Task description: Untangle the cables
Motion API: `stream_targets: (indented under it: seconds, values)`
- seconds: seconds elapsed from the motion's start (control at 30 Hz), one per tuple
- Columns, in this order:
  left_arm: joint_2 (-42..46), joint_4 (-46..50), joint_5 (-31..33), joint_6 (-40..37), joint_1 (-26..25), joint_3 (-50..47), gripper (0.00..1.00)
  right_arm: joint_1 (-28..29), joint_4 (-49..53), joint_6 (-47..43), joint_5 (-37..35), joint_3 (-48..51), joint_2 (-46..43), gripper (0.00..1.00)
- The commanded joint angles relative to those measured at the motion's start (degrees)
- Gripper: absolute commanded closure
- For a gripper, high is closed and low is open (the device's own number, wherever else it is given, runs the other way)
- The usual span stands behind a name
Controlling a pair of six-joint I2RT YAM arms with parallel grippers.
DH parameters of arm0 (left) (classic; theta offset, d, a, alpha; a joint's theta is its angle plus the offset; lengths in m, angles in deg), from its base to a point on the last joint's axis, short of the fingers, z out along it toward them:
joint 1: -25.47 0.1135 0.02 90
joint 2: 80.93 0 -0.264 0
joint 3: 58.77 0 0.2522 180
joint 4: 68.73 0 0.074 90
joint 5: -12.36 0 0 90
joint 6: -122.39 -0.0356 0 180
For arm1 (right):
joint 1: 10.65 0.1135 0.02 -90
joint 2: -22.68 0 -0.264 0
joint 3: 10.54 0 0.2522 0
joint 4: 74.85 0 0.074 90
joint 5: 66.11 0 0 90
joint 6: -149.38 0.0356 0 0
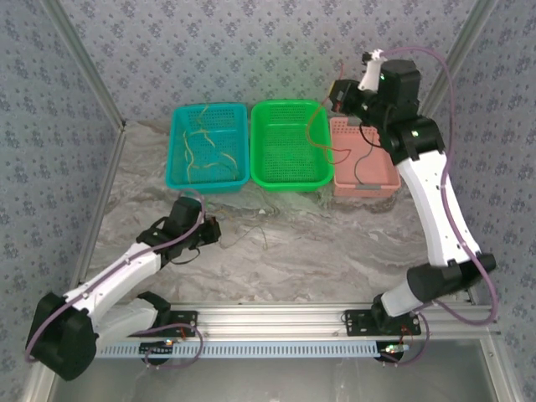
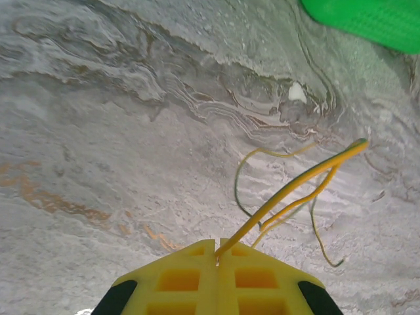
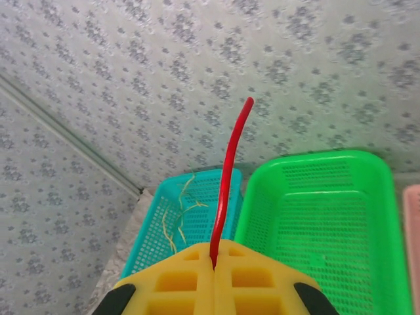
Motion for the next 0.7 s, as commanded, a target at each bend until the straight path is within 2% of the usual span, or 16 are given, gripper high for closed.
stream_targets:
  seconds: [0.0, 0.33, 0.67]
  values:
    - [-1.3, -2.9, 1.2, -0.4, -2.0, -1.0, 1.00, 0.8, -1.6, -1.5, 3.6, -4.4, 5.0, 1.00]
    - [2.0, -1.2, 3.7, -1.5, -3.7, -0.9, 1.00, 1.9, -2.8, -3.6, 8.6, -5.7, 18.1, 1.00]
    - [5.0, 1.0, 3.5, -2.2, -3.7, 0.0, 1.00, -0.9, 12.6, -3.9, 13.6, -27.7, 44.6, 1.00]
